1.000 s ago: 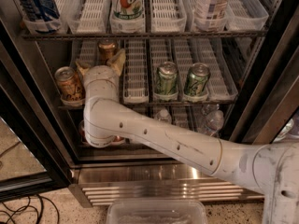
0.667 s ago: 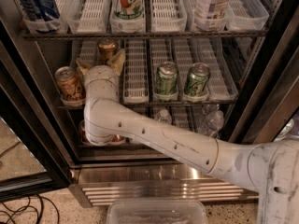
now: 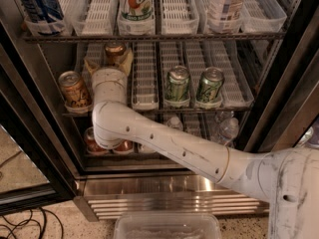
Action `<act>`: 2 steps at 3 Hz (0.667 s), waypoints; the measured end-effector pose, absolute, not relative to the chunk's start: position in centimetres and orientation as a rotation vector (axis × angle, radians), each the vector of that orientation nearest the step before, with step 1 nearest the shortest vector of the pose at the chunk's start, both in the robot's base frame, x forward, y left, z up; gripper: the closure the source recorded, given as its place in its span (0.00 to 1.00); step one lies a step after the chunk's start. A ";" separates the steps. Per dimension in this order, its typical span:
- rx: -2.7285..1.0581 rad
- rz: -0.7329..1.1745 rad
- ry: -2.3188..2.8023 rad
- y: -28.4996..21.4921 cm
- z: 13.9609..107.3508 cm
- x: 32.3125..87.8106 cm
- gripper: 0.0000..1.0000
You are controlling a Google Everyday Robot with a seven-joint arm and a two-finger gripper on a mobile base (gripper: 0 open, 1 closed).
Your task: Pick orange can from middle shelf of fridge
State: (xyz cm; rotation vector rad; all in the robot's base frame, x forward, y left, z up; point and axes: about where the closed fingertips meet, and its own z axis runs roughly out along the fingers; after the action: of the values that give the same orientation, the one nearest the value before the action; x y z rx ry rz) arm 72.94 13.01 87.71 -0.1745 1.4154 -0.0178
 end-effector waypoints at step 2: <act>-0.198 0.000 1.410 13.2 88.9 74.7 0.62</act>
Offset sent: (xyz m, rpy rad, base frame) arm 0.0248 0.0041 0.0171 -0.0046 0.0096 0.0468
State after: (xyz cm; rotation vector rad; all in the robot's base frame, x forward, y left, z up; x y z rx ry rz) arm 74.65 13.22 88.92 -0.1978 1.4099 0.0005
